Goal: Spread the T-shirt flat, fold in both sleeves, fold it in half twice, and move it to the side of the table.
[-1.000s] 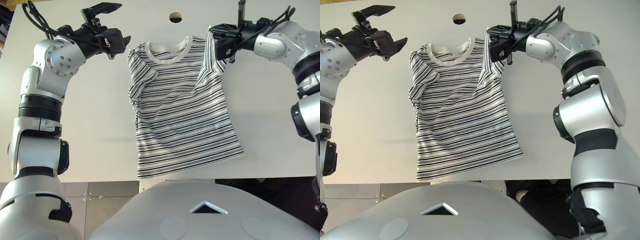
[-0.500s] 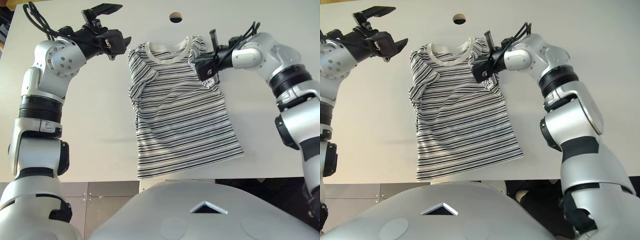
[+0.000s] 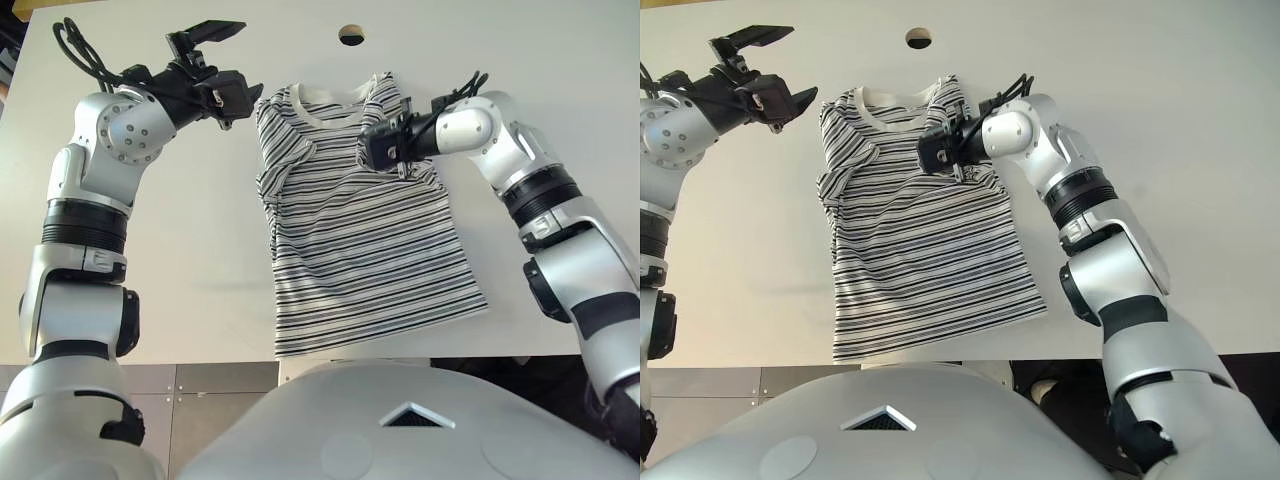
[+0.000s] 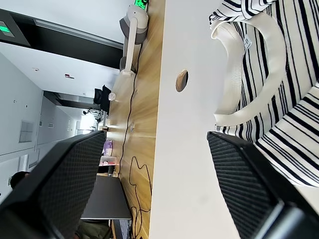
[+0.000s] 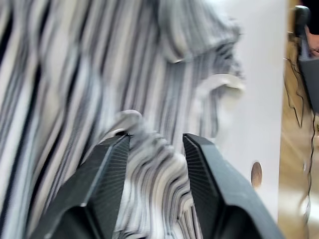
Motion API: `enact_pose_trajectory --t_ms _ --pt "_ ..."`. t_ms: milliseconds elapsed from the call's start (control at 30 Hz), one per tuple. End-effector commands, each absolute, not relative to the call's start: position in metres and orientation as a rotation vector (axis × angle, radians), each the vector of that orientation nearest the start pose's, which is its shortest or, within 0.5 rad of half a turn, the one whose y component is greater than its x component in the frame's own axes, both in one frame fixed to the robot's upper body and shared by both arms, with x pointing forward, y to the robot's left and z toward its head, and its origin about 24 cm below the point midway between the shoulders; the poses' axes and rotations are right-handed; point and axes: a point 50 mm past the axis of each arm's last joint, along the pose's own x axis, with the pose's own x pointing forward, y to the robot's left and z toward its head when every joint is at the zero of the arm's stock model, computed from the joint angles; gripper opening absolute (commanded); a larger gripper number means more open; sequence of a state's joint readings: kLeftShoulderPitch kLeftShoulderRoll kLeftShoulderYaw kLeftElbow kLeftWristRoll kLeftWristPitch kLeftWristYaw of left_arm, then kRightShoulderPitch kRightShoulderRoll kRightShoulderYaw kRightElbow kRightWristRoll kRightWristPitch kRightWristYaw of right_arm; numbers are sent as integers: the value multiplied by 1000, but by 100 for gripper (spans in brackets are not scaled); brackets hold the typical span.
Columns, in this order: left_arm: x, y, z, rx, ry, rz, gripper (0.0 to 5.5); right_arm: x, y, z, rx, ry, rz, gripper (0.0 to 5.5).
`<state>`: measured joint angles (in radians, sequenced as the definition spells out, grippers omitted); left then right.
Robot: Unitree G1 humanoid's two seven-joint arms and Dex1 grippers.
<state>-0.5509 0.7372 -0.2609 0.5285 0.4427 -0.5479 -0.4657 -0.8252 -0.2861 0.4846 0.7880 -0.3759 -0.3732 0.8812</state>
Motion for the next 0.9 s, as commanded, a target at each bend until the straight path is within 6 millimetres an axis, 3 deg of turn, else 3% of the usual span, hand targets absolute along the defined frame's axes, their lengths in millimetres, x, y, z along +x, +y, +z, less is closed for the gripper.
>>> enact_pose_trajectory --t_ms 33,133,200,333,467,567,700,900 --pt "323 220 122 1321 -159 -725 380 362 -63 135 -879 -22 1243 235" --pt "313 211 131 1325 -202 -773 380 366 -80 152 -861 11 1234 235" --pt "298 206 135 1325 -219 -844 380 360 -98 154 -967 36 1271 235" --pt "247 198 131 1376 -175 -1088 380 316 -139 137 -1417 67 1504 235" --pt "210 198 126 1481 -80 -1264 380 282 -163 127 -1664 104 1663 235" --pt "186 199 115 1543 11 -1405 380 268 -171 123 -1670 135 1724 235" --pt "159 194 97 1583 107 -1584 380 243 -184 100 -1642 215 1826 235" --pt "133 190 71 1589 200 -1727 380 215 -197 82 -1597 315 1926 235"
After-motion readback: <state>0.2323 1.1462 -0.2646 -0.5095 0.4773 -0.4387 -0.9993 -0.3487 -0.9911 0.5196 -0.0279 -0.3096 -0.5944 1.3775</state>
